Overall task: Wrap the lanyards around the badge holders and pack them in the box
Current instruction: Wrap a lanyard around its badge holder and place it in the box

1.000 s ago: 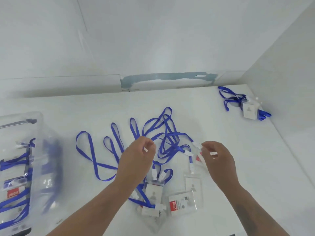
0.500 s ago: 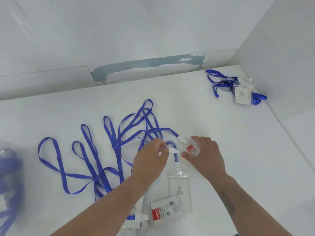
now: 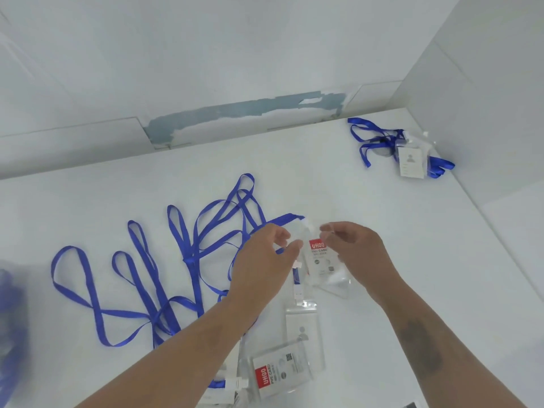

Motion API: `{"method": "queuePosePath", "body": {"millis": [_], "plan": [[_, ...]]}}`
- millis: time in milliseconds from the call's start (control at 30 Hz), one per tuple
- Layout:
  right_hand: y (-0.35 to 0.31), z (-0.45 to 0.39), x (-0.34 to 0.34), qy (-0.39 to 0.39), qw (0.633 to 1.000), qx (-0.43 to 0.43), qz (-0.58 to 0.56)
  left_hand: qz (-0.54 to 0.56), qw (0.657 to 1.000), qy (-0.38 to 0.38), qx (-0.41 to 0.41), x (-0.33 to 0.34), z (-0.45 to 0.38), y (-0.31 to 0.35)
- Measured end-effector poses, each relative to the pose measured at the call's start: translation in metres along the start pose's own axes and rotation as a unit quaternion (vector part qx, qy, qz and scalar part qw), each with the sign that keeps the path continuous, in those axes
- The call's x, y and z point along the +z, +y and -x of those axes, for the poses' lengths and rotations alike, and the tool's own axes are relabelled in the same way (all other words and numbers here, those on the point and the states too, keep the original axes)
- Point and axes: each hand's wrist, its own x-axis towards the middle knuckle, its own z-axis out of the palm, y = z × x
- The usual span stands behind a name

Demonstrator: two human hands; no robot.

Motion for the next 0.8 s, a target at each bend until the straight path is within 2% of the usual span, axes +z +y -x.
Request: {"method": "queuePosePath", "body": {"millis": [67, 167, 233, 300, 367, 467, 533, 600, 667, 733, 800], "plan": [[-0.013, 0.005, 0.003, 0.002, 0.991, 0.042, -0.124, 0.069, 0.997, -0.004, -0.031, -0.012, 0.002, 0.006], [-0.028, 0.017, 0.017, -0.023, 0.937, 0.113, -0.331, 0.211, 0.972, -0.037, -0.096, -0.032, 0.005, 0.011], [-0.037, 0.026, 0.029, -0.048, 0.907, 0.131, -0.398, 0.293, 0.947, -0.05, -0.122, -0.052, 0.01, 0.014], [-0.043, 0.035, 0.038, -0.078, 0.901, 0.127, -0.407, 0.335, 0.934, -0.053, -0.117, -0.072, 0.014, 0.016], [-0.051, 0.043, 0.049, -0.06, 0.919, 0.094, -0.379, 0.357, 0.926, -0.046, -0.11, -0.098, 0.016, 0.017], [-0.062, 0.048, 0.065, 0.013, 0.973, -0.014, -0.231, 0.366, 0.923, -0.055, -0.106, -0.136, 0.018, 0.02], [-0.071, 0.053, 0.083, -0.014, 0.989, -0.074, -0.13, 0.365, 0.922, -0.087, -0.096, -0.156, 0.022, 0.024], [-0.081, 0.063, 0.104, -0.052, 0.991, -0.107, -0.057, 0.362, 0.923, -0.104, -0.083, -0.171, 0.029, 0.028], [-0.095, 0.077, 0.127, -0.066, 0.987, -0.143, -0.012, 0.357, 0.928, -0.089, -0.066, -0.185, 0.035, 0.031], [-0.105, 0.091, 0.139, -0.088, 0.981, -0.171, 0.039, 0.338, 0.939, -0.038, -0.056, -0.195, 0.039, 0.032], [-0.118, 0.103, 0.145, -0.121, 0.959, -0.197, 0.165, 0.287, 0.956, 0.027, -0.047, -0.207, 0.04, 0.028]]}}
